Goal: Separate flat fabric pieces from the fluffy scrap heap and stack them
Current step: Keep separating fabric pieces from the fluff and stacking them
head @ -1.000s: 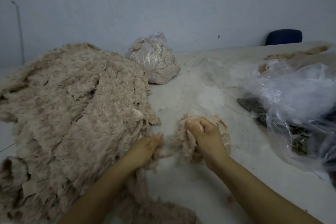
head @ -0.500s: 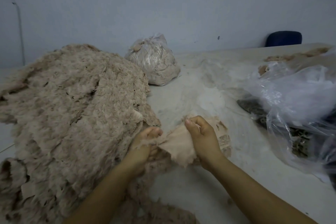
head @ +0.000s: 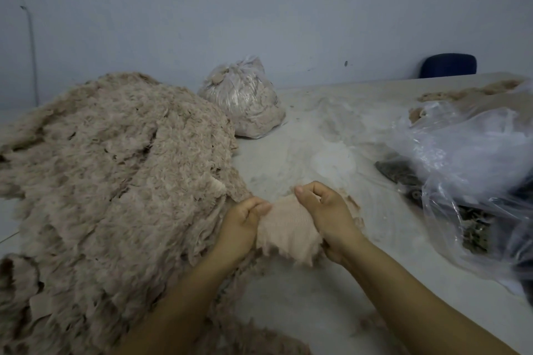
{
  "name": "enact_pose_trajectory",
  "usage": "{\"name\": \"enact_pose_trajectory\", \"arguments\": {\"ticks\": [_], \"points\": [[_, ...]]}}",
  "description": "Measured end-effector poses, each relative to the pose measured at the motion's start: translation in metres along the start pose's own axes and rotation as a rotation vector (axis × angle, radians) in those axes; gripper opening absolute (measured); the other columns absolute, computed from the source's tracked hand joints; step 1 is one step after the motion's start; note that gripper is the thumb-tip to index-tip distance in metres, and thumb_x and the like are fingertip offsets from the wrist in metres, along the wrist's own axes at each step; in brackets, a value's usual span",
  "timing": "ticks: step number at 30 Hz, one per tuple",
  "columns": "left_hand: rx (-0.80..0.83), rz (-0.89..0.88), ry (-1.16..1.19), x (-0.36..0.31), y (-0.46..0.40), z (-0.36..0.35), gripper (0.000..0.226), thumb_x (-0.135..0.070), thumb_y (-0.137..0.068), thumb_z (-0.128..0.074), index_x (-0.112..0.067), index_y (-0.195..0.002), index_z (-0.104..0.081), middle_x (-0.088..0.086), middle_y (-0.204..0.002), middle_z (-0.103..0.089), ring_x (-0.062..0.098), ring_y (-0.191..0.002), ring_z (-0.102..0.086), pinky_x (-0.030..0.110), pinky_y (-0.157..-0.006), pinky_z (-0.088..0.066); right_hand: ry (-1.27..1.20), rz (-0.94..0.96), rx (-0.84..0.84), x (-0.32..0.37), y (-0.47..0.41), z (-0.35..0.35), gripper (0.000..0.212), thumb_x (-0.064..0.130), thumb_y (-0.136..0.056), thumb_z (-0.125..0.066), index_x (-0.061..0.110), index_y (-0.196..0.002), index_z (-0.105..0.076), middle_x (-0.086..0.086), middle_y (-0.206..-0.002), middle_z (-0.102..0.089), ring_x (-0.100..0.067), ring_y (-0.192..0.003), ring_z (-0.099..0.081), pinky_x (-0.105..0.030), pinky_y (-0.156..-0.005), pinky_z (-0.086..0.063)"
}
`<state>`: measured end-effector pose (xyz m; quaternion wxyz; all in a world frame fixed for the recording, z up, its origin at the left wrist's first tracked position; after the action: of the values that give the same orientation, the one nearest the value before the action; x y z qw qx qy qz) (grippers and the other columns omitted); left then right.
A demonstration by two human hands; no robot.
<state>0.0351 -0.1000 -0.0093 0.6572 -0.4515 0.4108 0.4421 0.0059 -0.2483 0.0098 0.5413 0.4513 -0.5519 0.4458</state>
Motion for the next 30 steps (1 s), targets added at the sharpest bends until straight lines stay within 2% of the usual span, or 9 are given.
{"name": "enact_pose_trajectory", "arguments": {"ticks": [6,10,12,14,16,18,21,26,30], "points": [[-0.028,-0.02,-0.213,0.014,-0.003,0.003,0.039,-0.011,-0.098,-0.046,-0.027,-0.062,-0.046,-0.014,-0.055,-0.046,-0.002,-0.052,-0.043,0.012,-0.051,-0.032,0.012,0.032,-0.067,-0.012,0.006,0.004,0.029,0.017,-0.095,-0.055,0.014,-0.067,-0.049,0.003,-0.06,-0.043,-0.012,-0.058,-0.038,-0.02,-0.051,-0.034],[0.069,-0.079,-0.435,0.015,0.002,0.006,0.034,-0.019,-0.1,-0.042,-0.032,-0.069,-0.045,-0.015,-0.064,-0.049,-0.005,-0.059,-0.047,0.009,-0.056,-0.034,0.034,0.051,-0.083,-0.011,0.006,0.005,0.027,0.018,-0.095,-0.055,0.013,-0.068,-0.049,-0.002,-0.063,-0.044,-0.016,-0.061,-0.04,-0.027,-0.057,-0.036],[0.131,-0.046,-0.338,0.016,0.004,0.006,0.03,-0.027,-0.101,-0.039,-0.026,-0.072,-0.048,-0.01,-0.068,-0.05,-0.001,-0.062,-0.046,0.022,-0.064,-0.039,0.081,0.079,-0.042,-0.009,0.006,0.003,0.027,0.02,-0.094,-0.056,0.014,-0.069,-0.05,-0.002,-0.066,-0.048,-0.014,-0.063,-0.045,-0.03,-0.062,-0.04],[0.218,0.055,-0.068,0.013,0.008,0.0,0.032,-0.039,-0.099,-0.037,-0.02,-0.079,-0.053,-0.005,-0.075,-0.056,0.006,-0.069,-0.052,0.031,-0.071,-0.046,0.129,0.094,0.026,-0.009,0.007,-0.005,0.029,0.023,-0.094,-0.057,0.016,-0.067,-0.049,0.004,-0.061,-0.051,-0.008,-0.06,-0.048,-0.028,-0.063,-0.041],[0.281,0.064,0.077,0.012,0.012,-0.007,0.03,-0.044,-0.095,-0.046,-0.021,-0.077,-0.051,-0.011,-0.067,-0.054,0.006,-0.061,-0.05,0.024,-0.059,-0.044,0.131,0.102,0.058,-0.01,0.008,-0.013,0.029,0.024,-0.094,-0.057,0.019,-0.066,-0.051,0.01,-0.058,-0.052,-0.005,-0.057,-0.048,-0.027,-0.061,-0.042],[0.2,0.019,0.072,0.013,0.011,-0.006,0.023,-0.029,-0.095,-0.053,-0.02,-0.073,-0.052,-0.014,-0.06,-0.05,0.003,-0.057,-0.045,0.016,-0.053,-0.038,0.078,0.106,0.007,-0.01,0.006,-0.013,0.027,0.022,-0.094,-0.057,0.014,-0.069,-0.053,0.003,-0.064,-0.054,-0.011,-0.062,-0.05,-0.032,-0.063,-0.043],[0.116,-0.013,-0.106,0.019,0.004,0.004,0.027,-0.014,-0.096,-0.05,-0.024,-0.072,-0.054,-0.018,-0.062,-0.054,-0.001,-0.061,-0.047,0.017,-0.06,-0.037,0.026,0.101,-0.084,-0.013,0.003,-0.004,0.03,0.022,-0.095,-0.056,-0.002,-0.077,-0.051,-0.007,-0.069,-0.051,-0.019,-0.065,-0.048,-0.033,-0.063,-0.041],[0.04,-0.02,-0.344,0.025,-0.006,0.014,0.037,-0.01,-0.098,-0.044,-0.028,-0.065,-0.046,-0.013,-0.061,-0.048,-0.002,-0.058,-0.046,0.013,-0.055,-0.032,0.038,0.095,-0.137,-0.024,0.005,-0.008,0.029,0.022,-0.096,-0.053,0.016,-0.068,-0.051,0.002,-0.063,-0.049,-0.014,-0.062,-0.045,-0.031,-0.061,-0.04],[-0.092,0.098,-0.262,0.034,-0.013,0.013,0.037,-0.012,-0.099,-0.042,-0.016,-0.063,-0.04,0.001,-0.061,-0.042,0.017,-0.061,-0.039,0.031,-0.058,-0.028,-0.012,0.105,-0.191,-0.026,0.006,-0.018,0.029,0.02,-0.097,-0.051,0.016,-0.068,-0.048,0.0,-0.063,-0.046,-0.016,-0.061,-0.042,-0.034,-0.063,-0.037]]}}
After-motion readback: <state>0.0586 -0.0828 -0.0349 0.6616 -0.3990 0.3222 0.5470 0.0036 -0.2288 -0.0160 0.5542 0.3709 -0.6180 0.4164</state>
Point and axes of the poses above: each hand's wrist, its own y-axis away from the middle knuckle, its own z-axis out of the back of the hand, x = y × z, the point moved 3 cm from there along -y, towards the middle knuckle
